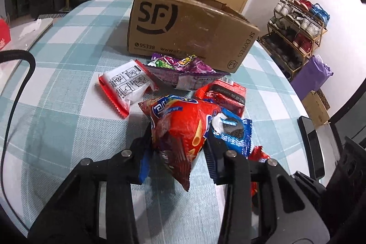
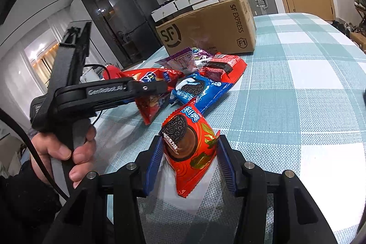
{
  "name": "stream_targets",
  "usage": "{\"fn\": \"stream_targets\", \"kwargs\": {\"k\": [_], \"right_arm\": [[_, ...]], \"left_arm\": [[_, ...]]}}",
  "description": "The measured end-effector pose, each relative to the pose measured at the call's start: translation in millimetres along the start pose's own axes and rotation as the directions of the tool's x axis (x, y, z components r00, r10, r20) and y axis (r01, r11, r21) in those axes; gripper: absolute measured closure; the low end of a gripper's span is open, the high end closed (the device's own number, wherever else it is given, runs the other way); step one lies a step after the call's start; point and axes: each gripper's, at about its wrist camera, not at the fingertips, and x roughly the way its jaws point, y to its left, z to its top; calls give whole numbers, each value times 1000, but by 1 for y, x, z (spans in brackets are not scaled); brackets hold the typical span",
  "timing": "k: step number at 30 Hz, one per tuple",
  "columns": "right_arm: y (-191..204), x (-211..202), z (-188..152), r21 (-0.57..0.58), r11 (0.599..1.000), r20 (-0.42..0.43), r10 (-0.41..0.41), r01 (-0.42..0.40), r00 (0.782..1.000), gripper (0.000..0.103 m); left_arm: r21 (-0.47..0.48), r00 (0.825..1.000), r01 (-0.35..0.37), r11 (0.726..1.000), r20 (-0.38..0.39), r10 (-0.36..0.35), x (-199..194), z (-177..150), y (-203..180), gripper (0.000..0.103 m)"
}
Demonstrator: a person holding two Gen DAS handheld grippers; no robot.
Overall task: Organize snacks
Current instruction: 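Lift the red Oreo pack and red chip bag over the box with both grippers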
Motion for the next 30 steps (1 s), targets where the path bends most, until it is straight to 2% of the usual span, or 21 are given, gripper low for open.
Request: {"fn": "stream_targets", "kwargs": {"k": [5,12,21,30], "right_arm": [[-1,0,0,3,1000,2,8,-8,1000,55],[-7,-3,2,63,997,-3,40,-40,999,55],[-6,-25,11,56,998,21,-23,22,1000,55],[8,-43,38,52,999,70,-10,6,997,55]], "left_arm": [[15,999,-44,999,12,43,-16,-3,-1,67],[13,998,-56,998,5,56,-35,-12,7,66],[11,1000,14,1000,26,-14,-60,-20,15,66],[23,998,53,998,42,-54,-89,-11,22,66]]}}
